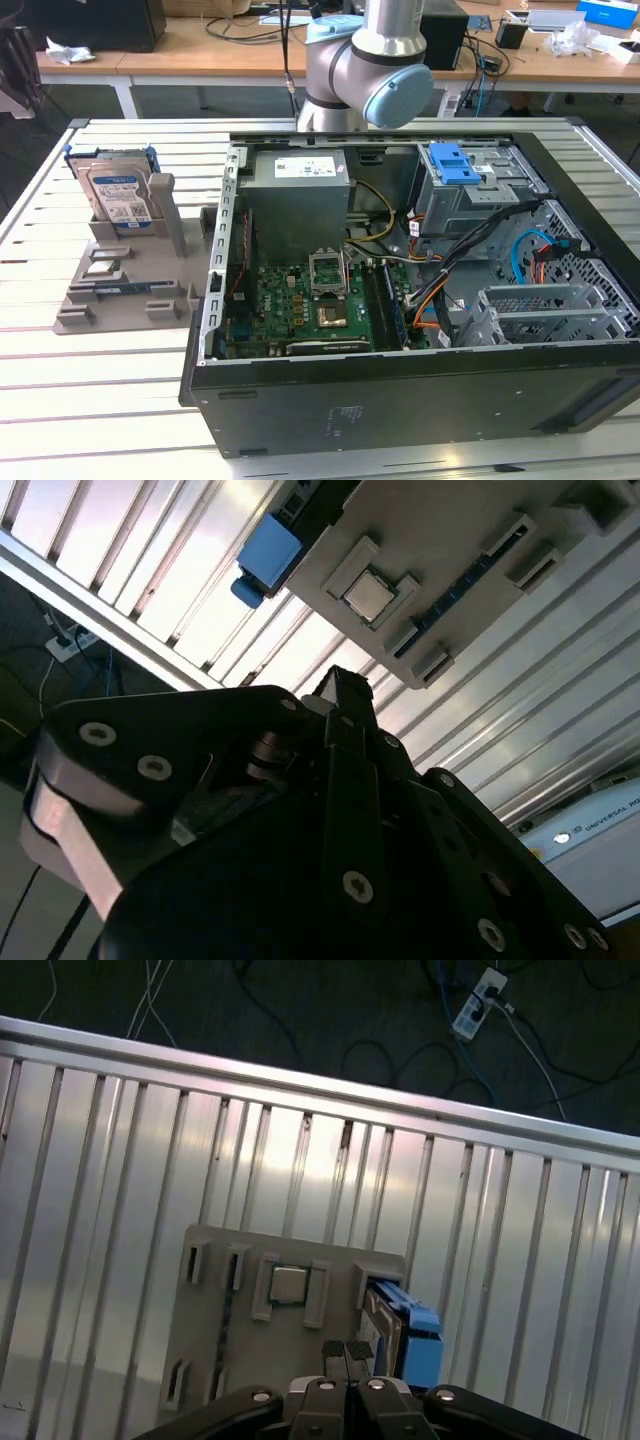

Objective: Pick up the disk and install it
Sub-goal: 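Pick up the disk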

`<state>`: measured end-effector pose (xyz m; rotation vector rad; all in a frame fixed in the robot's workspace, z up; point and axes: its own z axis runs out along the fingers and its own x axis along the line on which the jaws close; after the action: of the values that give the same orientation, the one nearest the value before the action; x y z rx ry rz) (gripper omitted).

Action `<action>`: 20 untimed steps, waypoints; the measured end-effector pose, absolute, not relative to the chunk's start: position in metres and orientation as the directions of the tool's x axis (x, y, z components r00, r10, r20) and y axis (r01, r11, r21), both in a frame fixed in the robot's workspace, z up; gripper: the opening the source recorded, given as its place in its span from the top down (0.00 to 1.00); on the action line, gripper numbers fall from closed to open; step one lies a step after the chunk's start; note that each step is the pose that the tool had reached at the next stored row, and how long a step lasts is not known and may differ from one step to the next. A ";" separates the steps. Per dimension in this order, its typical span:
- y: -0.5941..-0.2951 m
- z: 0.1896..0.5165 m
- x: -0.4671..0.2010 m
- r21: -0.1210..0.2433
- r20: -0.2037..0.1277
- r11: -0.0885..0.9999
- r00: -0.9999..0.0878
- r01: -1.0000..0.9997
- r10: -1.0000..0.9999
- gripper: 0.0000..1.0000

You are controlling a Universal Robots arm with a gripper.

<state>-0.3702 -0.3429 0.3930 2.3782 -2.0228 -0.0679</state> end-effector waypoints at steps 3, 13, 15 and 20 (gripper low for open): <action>-0.343 0.393 -0.370 0.042 -0.021 -0.115 0.115 -0.992 -0.993 0.89; -0.343 0.393 -0.370 0.042 -0.030 -0.032 0.030 -0.999 -0.999 0.89; -0.343 0.393 -0.370 0.042 -0.047 -0.032 0.030 -0.999 -0.998 0.89; -0.343 0.393 -0.370 0.042 -0.030 0.000 -0.001 -0.999 -1.000 0.89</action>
<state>-0.3702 -0.3430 0.3927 2.2142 -2.2154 -0.0792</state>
